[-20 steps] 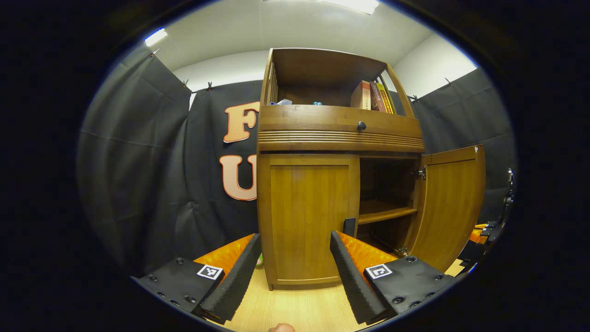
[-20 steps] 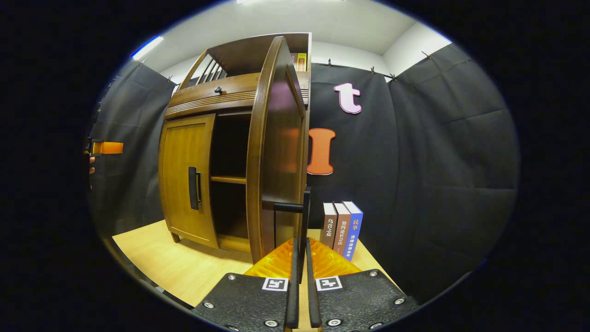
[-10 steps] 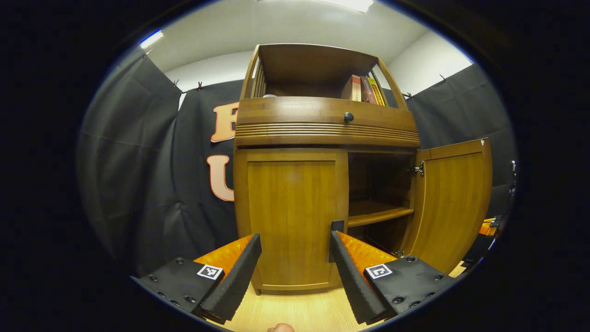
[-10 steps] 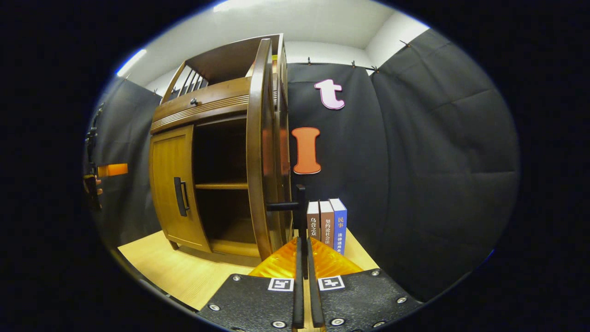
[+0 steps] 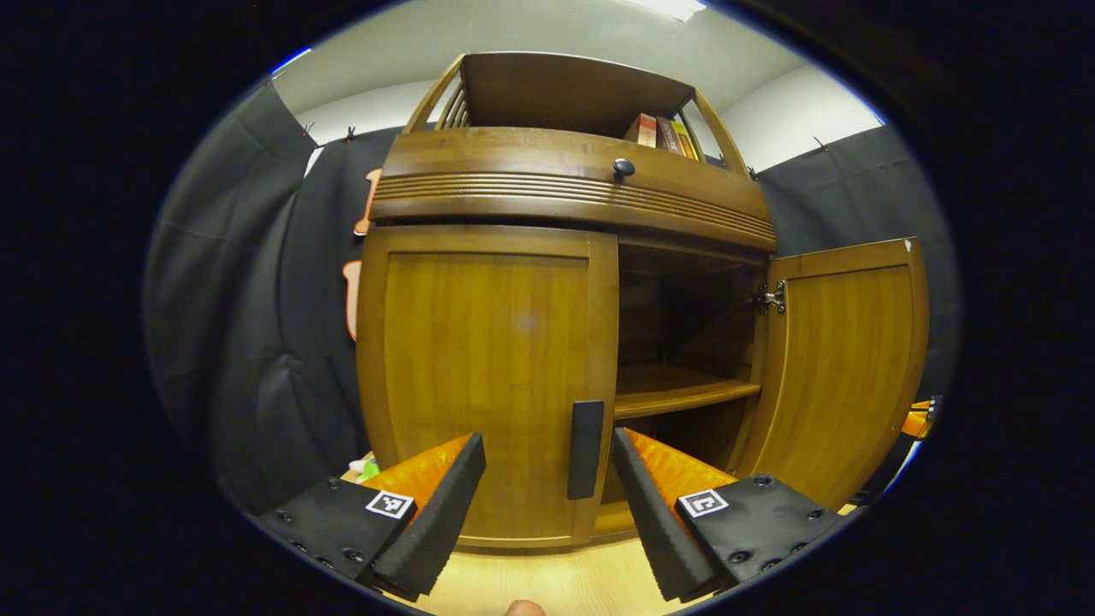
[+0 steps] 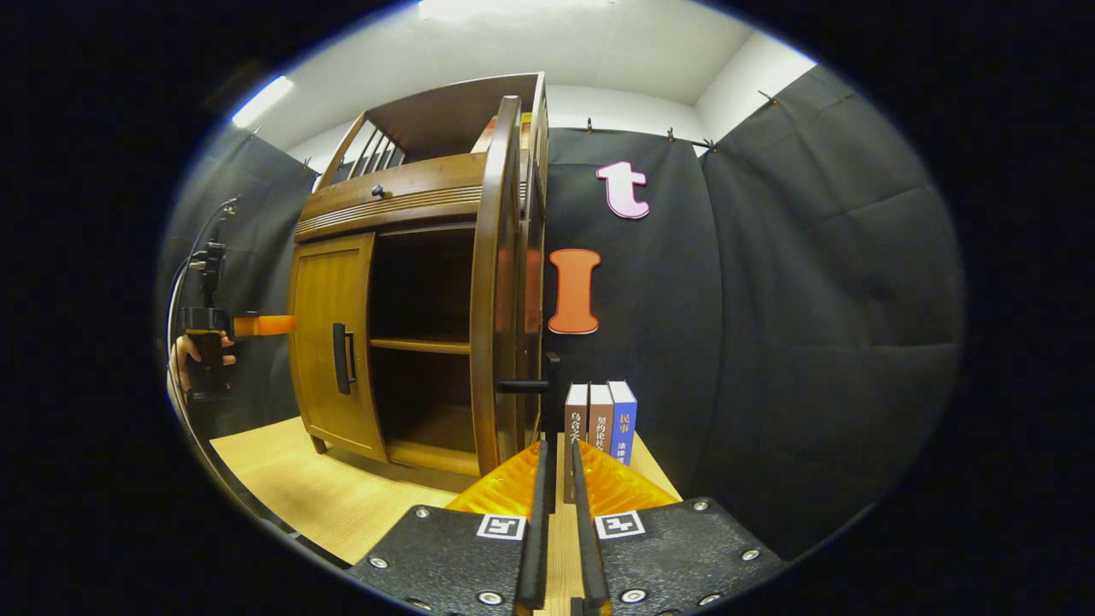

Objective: Open the right door of the double-door shoe cabinet with the right hand, and open the left door with the left hand.

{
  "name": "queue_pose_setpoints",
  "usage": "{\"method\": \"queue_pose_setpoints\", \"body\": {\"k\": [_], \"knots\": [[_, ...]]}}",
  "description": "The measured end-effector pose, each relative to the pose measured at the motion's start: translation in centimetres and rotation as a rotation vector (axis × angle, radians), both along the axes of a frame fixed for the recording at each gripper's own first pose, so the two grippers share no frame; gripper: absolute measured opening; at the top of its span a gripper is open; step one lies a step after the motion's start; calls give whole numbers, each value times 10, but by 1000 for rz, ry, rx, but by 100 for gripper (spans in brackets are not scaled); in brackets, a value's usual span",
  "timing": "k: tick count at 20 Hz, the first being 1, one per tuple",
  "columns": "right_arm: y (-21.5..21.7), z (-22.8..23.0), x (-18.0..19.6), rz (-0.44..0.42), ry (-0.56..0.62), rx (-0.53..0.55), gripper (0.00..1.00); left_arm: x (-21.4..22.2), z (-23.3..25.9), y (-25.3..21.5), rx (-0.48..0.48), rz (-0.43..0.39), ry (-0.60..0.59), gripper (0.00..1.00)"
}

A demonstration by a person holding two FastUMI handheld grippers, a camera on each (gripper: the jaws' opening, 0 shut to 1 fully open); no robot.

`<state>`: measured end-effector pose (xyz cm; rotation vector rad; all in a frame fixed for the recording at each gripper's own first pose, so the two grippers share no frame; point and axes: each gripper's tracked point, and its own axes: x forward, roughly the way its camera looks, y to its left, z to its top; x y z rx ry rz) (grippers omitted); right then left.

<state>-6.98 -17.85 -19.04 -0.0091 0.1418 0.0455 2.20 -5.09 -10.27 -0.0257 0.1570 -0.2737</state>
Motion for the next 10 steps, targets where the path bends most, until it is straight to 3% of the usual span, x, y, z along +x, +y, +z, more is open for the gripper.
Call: {"method": "queue_pose_setpoints", "body": {"k": [1, 3, 5, 6, 7, 9, 10], "knots": [[-2, 1, -1, -6, 2, -1, 7, 3, -3, -3, -1, -6, 3, 95], [-7, 1, -2, -26, 2, 2, 31, 11, -9, -11, -4, -31, 10, 96], [-15, 2, -2, -50, 2, 17, 26, 15, -17, -16, -17, -36, 29, 96], [-18, 2, -2, -62, 2, 28, 39, 17, -20, -18, -23, -34, 33, 96], [-21, 2, -3, -74, 1, 38, 30, 20, -23, -16, -12, -28, 33, 96], [-29, 4, -4, -96, 1, 45, 36, 27, -30, -17, 4, -26, 42, 96], [-32, 4, -5, -109, 0, 42, 28, 30, -34, -18, 10, -27, 48, 96]]}}
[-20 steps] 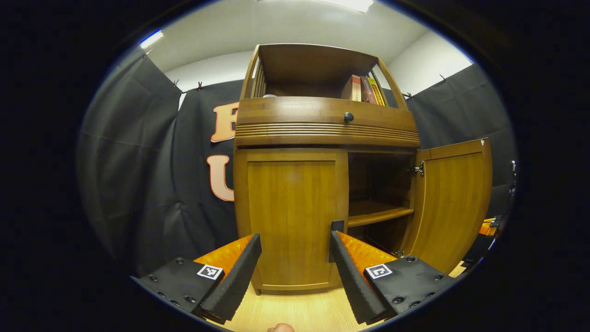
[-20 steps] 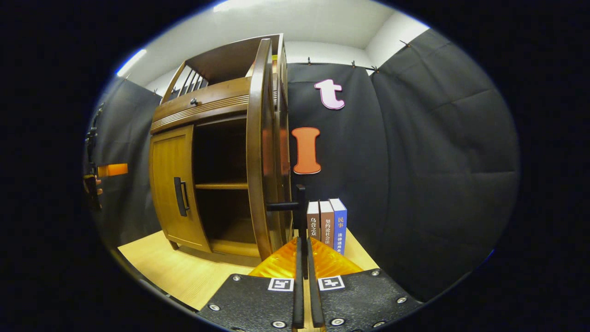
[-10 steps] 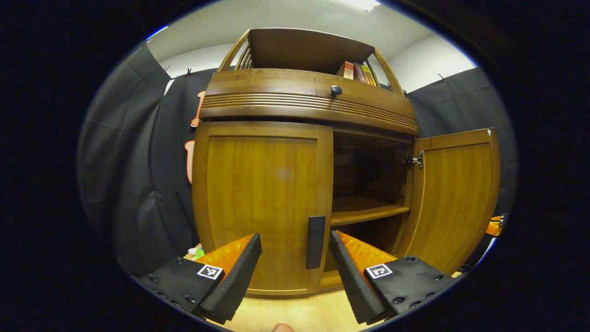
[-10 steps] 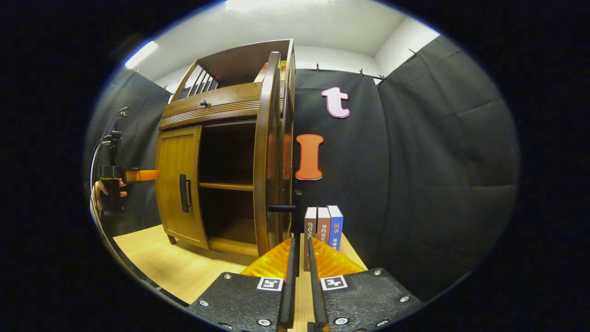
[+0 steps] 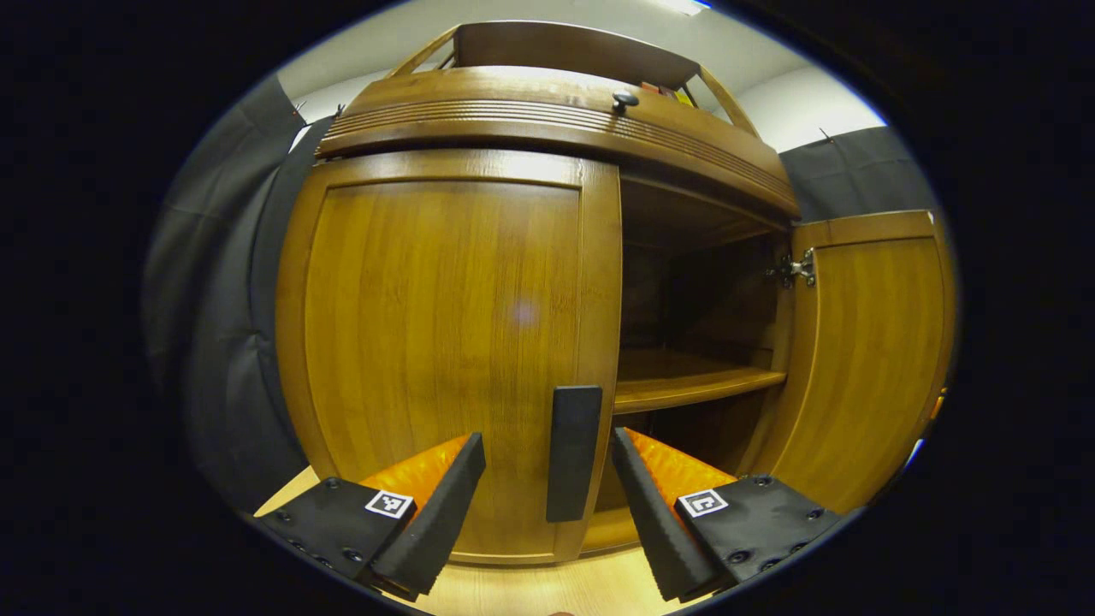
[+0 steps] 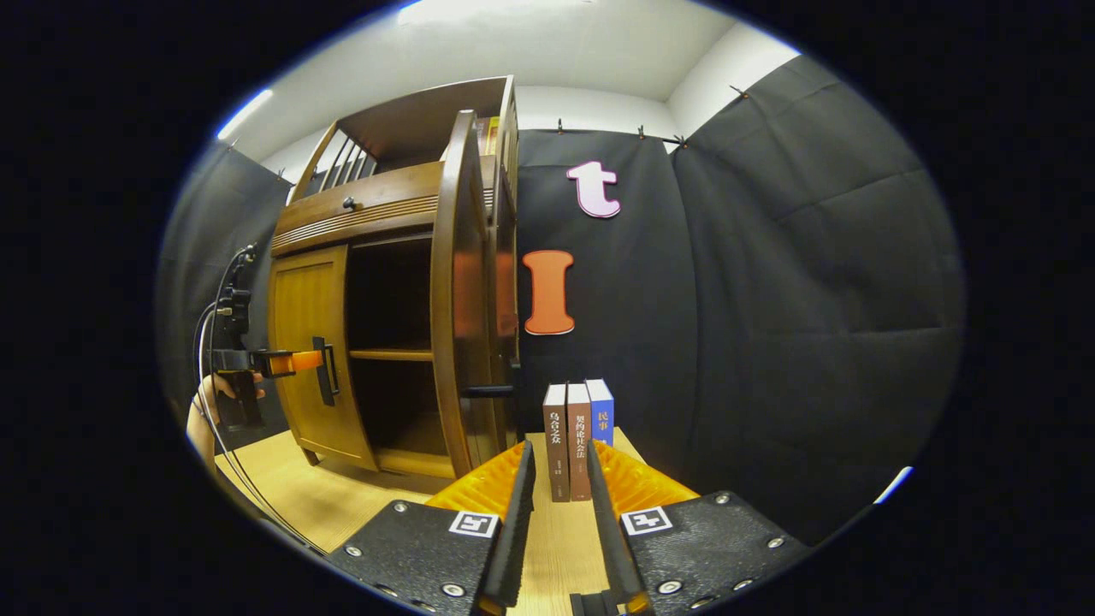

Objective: Open the right door of the double-door shoe cabinet with the right hand, and open the left door with the left hand.

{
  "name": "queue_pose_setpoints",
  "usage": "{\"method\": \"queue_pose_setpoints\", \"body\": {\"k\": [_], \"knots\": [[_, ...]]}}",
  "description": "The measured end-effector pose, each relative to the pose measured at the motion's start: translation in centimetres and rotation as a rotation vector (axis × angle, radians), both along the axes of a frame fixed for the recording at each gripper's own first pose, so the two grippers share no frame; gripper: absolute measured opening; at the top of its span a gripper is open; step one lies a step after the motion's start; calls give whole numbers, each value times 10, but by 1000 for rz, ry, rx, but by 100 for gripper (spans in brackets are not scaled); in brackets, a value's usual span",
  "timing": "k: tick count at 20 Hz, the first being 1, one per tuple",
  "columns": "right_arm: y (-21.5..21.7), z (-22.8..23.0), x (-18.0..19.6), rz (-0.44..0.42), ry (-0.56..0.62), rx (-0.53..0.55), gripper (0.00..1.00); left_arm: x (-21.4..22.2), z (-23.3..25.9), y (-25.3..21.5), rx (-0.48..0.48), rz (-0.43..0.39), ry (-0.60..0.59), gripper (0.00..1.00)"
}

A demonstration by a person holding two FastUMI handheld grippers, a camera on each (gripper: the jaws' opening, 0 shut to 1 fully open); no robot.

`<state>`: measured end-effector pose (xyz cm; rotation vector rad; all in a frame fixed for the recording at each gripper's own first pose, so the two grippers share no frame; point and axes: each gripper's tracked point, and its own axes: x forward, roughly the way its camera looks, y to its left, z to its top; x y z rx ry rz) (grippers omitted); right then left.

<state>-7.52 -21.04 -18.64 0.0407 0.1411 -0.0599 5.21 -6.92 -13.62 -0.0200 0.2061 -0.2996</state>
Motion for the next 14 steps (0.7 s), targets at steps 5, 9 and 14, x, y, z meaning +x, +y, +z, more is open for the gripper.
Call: {"method": "queue_pose_setpoints", "body": {"k": [5, 9, 14], "knots": [[-7, 5, -5, -29, -11, -12, 48, 10, -15, -7, 16, -6, 35, 87], [-3, 13, -8, -43, -17, -53, 38, 13, -22, -9, 8, -8, 56, 64], [5, 18, -8, -43, -17, -49, 48, 10, -23, -14, 30, -47, 37, 40]]}}
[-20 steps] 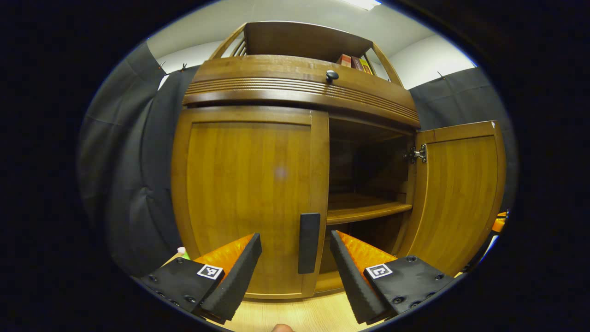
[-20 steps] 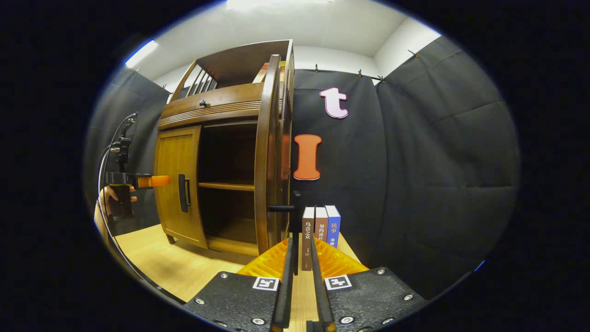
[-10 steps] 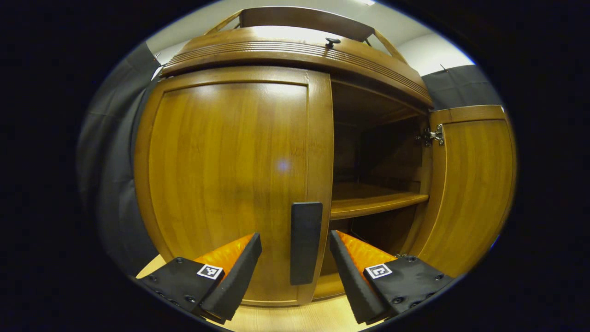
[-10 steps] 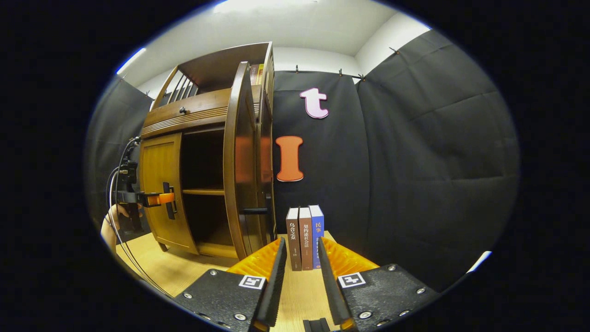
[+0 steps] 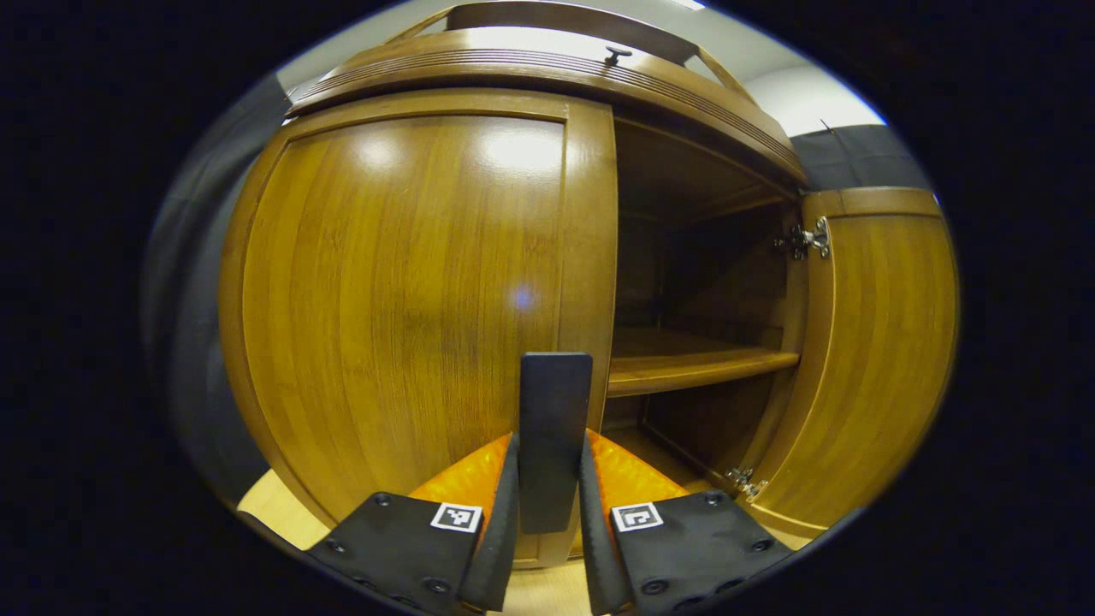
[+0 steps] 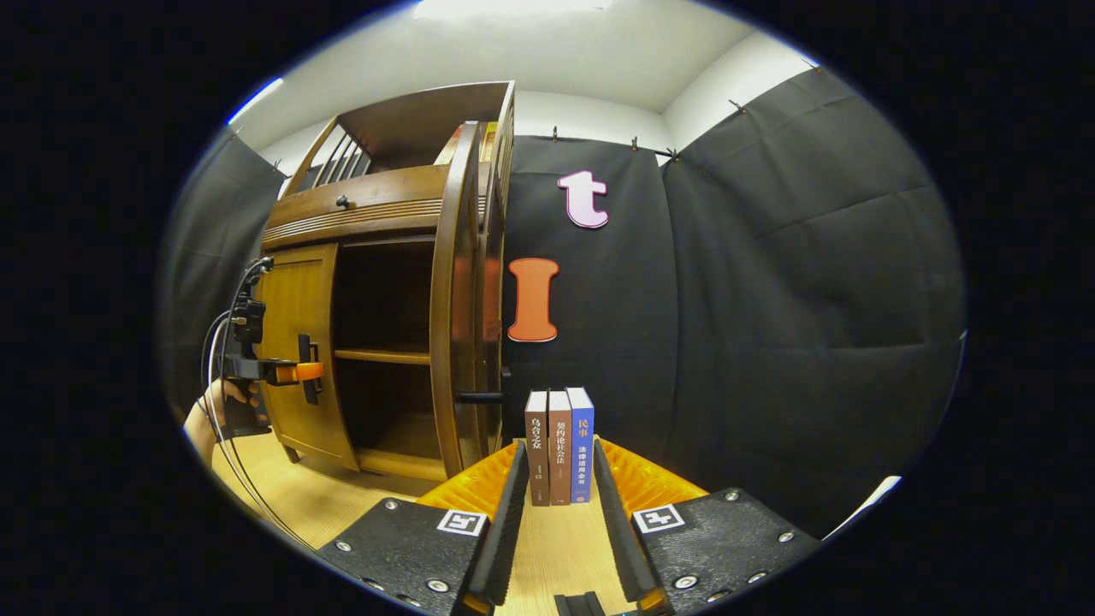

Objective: Open the right door of the double-door shoe cabinet with the right hand, and open the left door with the left hand.

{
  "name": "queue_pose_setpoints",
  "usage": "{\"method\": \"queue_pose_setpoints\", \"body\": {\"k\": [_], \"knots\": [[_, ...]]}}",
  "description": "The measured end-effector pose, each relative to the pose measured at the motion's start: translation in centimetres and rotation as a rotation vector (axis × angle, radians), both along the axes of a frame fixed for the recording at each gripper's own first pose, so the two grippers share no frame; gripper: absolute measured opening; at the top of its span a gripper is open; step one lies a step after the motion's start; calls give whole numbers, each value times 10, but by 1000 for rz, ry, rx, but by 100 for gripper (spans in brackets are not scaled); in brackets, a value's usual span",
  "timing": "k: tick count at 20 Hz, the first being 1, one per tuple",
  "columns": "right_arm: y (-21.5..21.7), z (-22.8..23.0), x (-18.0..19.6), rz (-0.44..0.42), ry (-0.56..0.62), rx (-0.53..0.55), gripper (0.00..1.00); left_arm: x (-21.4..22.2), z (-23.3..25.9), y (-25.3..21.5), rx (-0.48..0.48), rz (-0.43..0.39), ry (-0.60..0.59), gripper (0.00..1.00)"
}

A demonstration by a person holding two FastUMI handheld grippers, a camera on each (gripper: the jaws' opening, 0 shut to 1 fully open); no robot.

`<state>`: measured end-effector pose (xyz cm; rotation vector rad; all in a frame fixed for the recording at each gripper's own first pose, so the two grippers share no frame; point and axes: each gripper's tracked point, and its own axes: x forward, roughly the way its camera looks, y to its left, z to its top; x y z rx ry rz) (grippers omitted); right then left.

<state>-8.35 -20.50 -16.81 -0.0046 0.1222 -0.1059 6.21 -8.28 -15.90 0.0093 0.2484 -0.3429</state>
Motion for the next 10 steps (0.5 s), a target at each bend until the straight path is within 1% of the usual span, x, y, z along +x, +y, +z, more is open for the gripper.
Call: {"method": "queue_pose_setpoints", "body": {"k": [2, 5, 7, 8, 10], "knots": [[1, 1, 0, -10, 3, 3, 48, -2, 1, 1, 9, 6, 11, 37], [4, 5, -6, -24, 2, 13, 48, -10, 2, -1, -32, -11, 25, 34], [8, 9, -10, -30, 3, 15, 48, -18, 2, 0, -27, -35, 32, 28], [11, 12, -12, -30, 2, 16, 48, -21, 3, 0, -27, -48, 34, 27], [19, 17, -15, -29, -1, 16, 48, -31, 4, 2, -39, -66, 46, 27]]}}
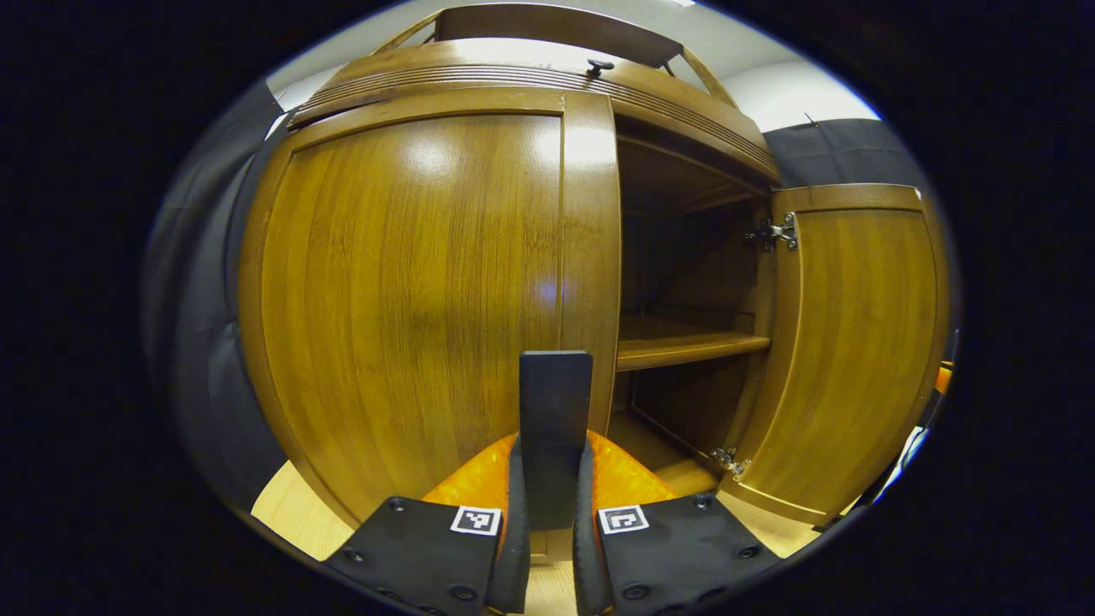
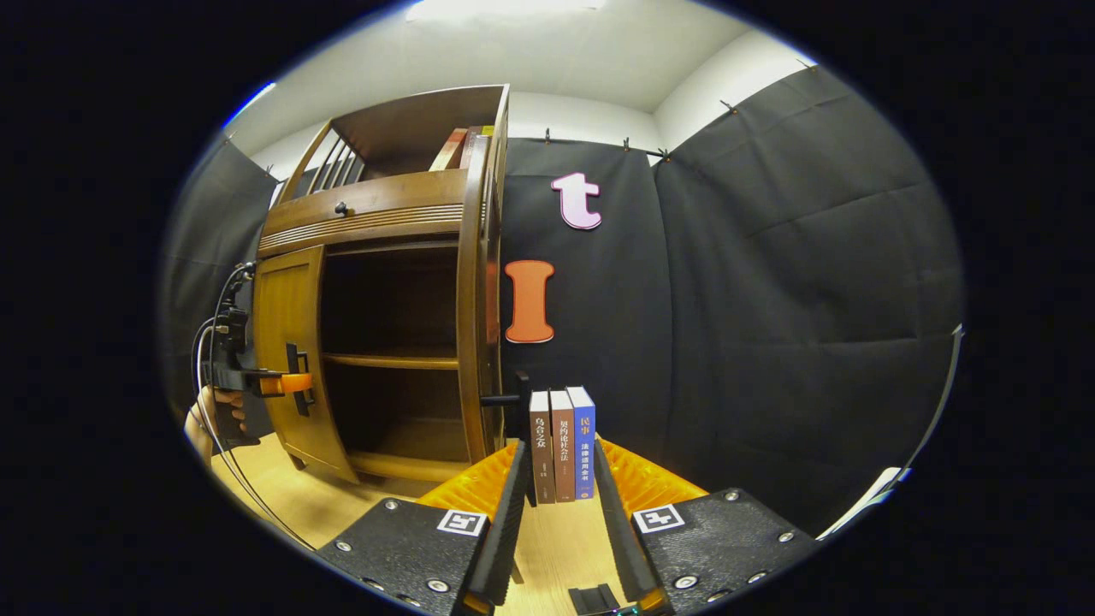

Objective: Open the right door of the double-door shoe cabinet with the right hand, and open the left door with the left hand.

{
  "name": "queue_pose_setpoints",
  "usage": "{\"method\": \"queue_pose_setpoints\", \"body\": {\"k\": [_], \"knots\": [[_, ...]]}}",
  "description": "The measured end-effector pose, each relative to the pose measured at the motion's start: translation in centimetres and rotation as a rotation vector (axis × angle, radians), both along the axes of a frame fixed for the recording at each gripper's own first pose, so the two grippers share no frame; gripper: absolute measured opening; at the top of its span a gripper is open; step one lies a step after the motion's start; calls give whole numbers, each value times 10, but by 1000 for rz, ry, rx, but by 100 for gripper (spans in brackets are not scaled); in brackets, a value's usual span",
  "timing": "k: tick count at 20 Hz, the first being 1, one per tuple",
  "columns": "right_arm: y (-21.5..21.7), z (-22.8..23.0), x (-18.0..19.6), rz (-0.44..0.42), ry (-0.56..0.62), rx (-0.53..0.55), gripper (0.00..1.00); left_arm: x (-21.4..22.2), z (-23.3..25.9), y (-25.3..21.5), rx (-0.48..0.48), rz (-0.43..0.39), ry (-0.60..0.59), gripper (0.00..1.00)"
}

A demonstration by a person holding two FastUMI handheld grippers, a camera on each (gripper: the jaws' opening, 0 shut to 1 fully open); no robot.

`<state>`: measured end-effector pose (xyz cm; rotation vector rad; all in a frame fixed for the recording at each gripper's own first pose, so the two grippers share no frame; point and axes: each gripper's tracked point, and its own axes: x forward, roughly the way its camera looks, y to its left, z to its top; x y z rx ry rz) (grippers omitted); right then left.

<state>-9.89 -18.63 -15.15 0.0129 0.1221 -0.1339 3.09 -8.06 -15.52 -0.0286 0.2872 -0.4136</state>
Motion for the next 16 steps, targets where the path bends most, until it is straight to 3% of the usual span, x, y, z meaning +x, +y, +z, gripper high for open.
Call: {"method": "queue_pose_setpoints", "body": {"k": [5, 6, 16], "knots": [[27, 9, -6, 21, 1, -1, 48, -20, 4, 12, 9, -30, -2, 28], [32, 11, -7, 26, -1, 0, 58, -24, 6, 14, 8, -32, -6, 29], [87, 21, -1, 84, -3, 21, 58, -53, 16, 45, -3, -44, -24, 29]]}}
